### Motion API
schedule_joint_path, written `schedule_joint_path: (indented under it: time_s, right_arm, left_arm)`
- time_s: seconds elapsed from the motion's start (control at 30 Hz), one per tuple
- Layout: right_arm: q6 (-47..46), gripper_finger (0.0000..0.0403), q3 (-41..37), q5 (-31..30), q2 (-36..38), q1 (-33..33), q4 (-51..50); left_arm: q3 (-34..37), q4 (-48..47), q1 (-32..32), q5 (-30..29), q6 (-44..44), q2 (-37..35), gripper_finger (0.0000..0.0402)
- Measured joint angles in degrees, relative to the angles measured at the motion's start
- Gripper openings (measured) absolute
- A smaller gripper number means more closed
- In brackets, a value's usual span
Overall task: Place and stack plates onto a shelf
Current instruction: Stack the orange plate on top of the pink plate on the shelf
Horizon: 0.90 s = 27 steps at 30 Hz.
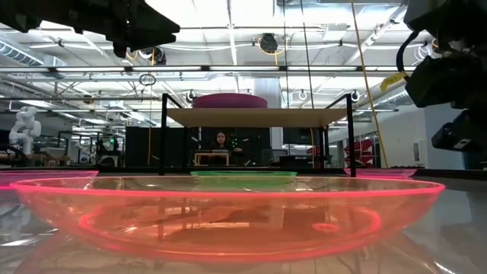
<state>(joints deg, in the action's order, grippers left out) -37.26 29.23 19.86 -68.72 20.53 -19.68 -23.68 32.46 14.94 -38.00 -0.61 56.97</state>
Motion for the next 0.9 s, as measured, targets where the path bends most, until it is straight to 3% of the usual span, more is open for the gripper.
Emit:
schedule_joint_path:
  time_s: [0.57, 0.9]
  right_arm:
    - [2.3, 0.0089, 0.0, 4.4, 0.3, 0.8, 6.2]
    - [1.9, 0.0089, 0.0, 3.2, 0.3, 3.8, 6.1]
  left_arm:
    - [0.0, -1.0, 0.0, 0.0, -0.4, 0.0, 0.017]
    - [0.0, -1.0, 0.0, 0.0, -0.4, 0.0, 0.017]
